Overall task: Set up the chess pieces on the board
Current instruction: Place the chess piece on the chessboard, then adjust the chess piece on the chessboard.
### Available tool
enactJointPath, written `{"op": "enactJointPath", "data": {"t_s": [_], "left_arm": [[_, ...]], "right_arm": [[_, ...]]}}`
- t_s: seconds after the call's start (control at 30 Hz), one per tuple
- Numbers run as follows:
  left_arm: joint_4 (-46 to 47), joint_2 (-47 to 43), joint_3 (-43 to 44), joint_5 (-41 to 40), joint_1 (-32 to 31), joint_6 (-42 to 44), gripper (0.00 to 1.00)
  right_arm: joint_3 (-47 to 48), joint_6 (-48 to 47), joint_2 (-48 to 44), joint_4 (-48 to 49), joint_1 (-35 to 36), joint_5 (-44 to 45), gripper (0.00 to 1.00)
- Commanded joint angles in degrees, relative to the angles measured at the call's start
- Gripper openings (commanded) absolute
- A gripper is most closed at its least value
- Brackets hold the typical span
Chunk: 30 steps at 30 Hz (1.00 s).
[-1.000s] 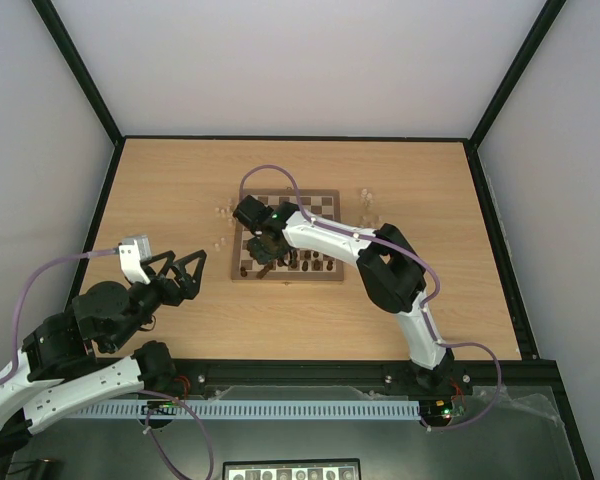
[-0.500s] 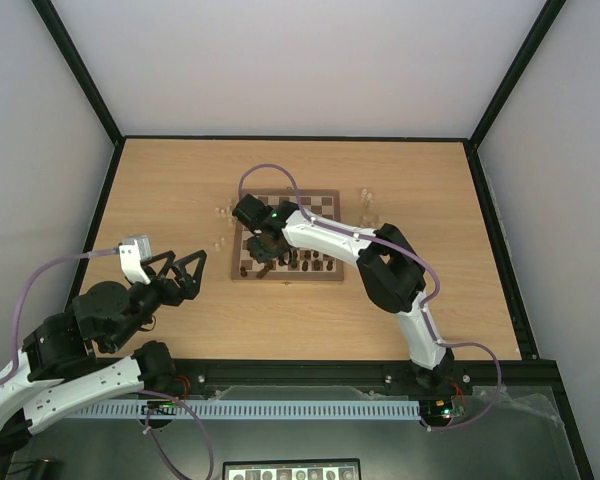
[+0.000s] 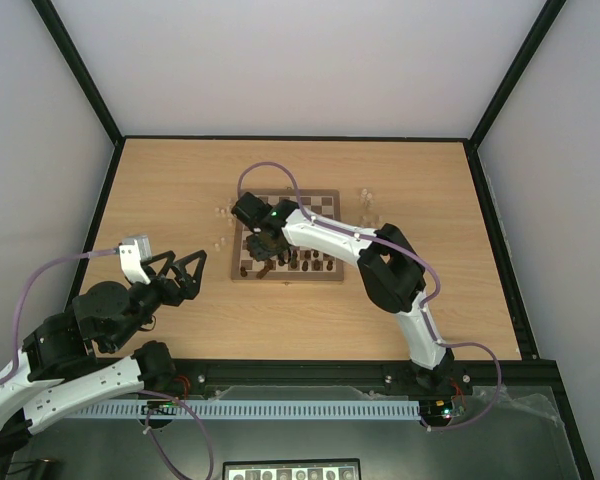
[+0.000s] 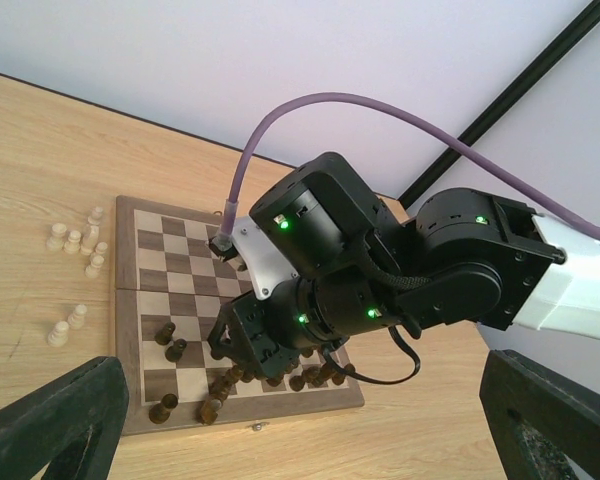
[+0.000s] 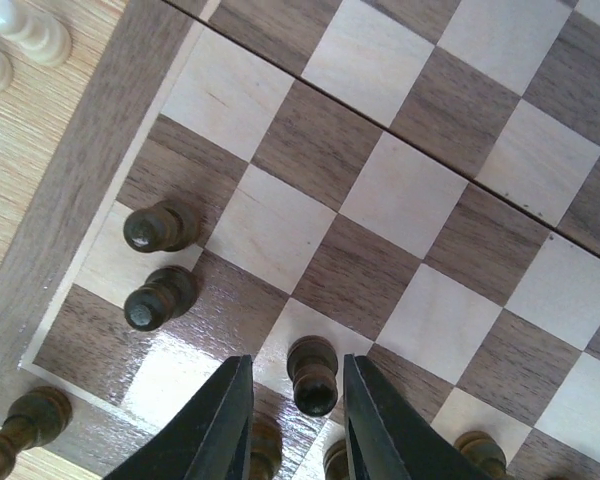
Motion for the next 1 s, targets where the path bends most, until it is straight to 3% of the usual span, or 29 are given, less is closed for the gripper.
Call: {"op": "enactJointPath", "data": {"t_s": [0.0,0.73,0.97], "left_arm": [[-0.1,0.0,-0.4,-1.0,-0.3,0.6,0.99],[-0.3,-1.0,-0.2,-1.7,-0.3,0.4,0.99],[-0.5,-1.6,-0.2,-1.8,-0.3,0.4,0.99]], "right_arm": [[2.8,-0.4,-0.8,-3.1,-0.1,0.0,0.27],[13.2,-3.2,6.1,-6.2,3.3,-2.9,0.28],[14.7,-2.2,8.0,-8.4,3.3,-0.2,0.24]]}}
